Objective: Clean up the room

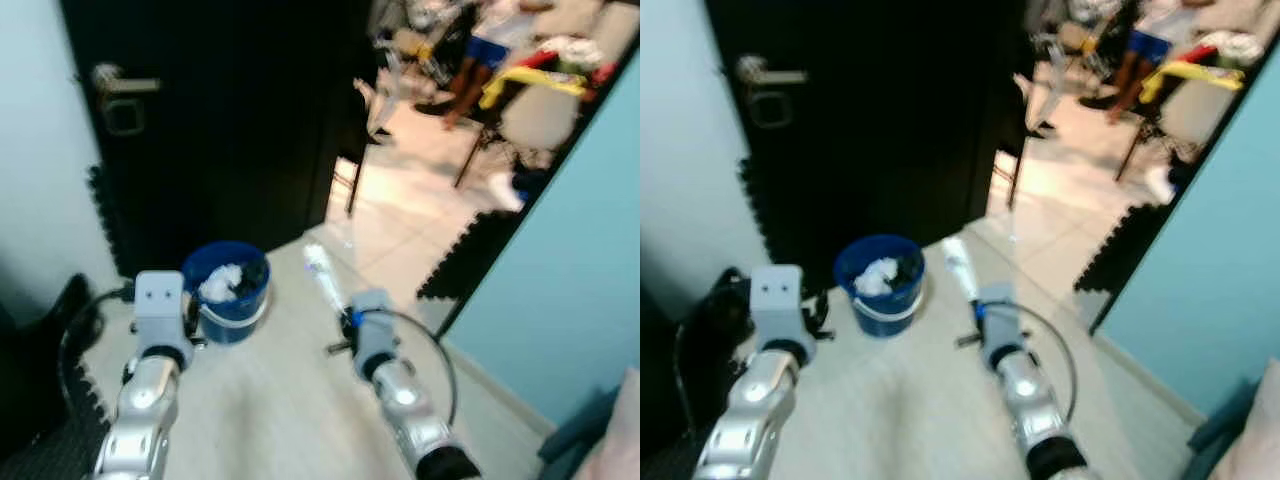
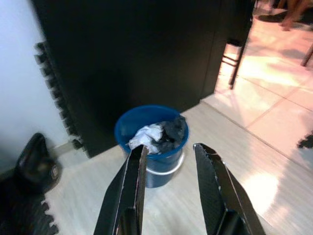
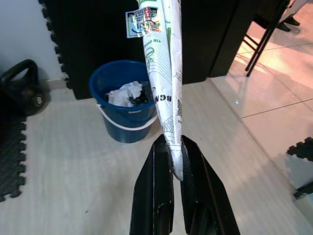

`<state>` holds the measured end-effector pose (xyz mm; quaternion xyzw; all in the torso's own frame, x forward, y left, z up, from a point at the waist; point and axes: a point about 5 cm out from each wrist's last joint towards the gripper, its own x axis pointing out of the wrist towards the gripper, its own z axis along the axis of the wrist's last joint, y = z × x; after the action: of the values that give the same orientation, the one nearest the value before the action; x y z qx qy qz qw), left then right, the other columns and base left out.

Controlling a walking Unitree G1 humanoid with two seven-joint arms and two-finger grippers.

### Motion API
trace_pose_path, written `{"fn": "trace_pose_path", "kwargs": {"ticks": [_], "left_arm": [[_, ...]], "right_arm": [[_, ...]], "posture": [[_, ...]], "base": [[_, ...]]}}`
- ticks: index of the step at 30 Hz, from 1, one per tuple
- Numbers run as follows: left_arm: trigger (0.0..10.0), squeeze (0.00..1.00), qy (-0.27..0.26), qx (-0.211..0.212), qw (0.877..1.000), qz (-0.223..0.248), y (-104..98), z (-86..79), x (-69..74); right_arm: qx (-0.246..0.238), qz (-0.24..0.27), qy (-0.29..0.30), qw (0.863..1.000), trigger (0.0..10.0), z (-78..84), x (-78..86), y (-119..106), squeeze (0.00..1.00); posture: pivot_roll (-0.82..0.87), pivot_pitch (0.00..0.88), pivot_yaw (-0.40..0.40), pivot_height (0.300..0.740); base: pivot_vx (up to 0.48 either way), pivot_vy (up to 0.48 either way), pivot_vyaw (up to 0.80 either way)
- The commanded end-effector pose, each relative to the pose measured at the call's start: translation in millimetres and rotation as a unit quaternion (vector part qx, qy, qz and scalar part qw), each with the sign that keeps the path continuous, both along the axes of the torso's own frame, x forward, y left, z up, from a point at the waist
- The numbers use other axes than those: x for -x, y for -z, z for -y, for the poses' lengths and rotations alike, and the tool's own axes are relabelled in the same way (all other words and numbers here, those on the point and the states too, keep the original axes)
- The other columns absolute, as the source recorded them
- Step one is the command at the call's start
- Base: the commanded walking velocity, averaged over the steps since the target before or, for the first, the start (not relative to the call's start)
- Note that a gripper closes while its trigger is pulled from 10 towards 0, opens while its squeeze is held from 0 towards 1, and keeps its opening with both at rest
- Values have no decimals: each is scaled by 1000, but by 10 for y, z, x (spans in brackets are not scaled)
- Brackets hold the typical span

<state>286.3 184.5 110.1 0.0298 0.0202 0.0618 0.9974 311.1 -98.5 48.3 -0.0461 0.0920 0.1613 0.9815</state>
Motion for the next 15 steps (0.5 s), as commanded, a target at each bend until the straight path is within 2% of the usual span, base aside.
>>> {"fn": "trace_pose_path", "kwargs": {"ticks": [1, 6, 15], "left_arm": [[10000, 0, 5, 7, 1000, -3, 18, 48, 10], [10000, 0, 6, 6, 1000, -3, 12, 47, 9], [10000, 0, 6, 2, 1000, -4, 2, 37, 4]], "right_arm": [[7, -8, 7, 1000, 10000, 69, 19, 44, 0], [6, -8, 6, 1000, 10000, 60, 18, 43, 0], [-1, -3, 10, 1000, 10000, 54, -1, 27, 0]], "posture": [[145, 8, -109, 740], [150, 8, -110, 740], [155, 1, -111, 740]], "base": [[337, 0, 563], [340, 0, 625], [335, 0, 0]]}}
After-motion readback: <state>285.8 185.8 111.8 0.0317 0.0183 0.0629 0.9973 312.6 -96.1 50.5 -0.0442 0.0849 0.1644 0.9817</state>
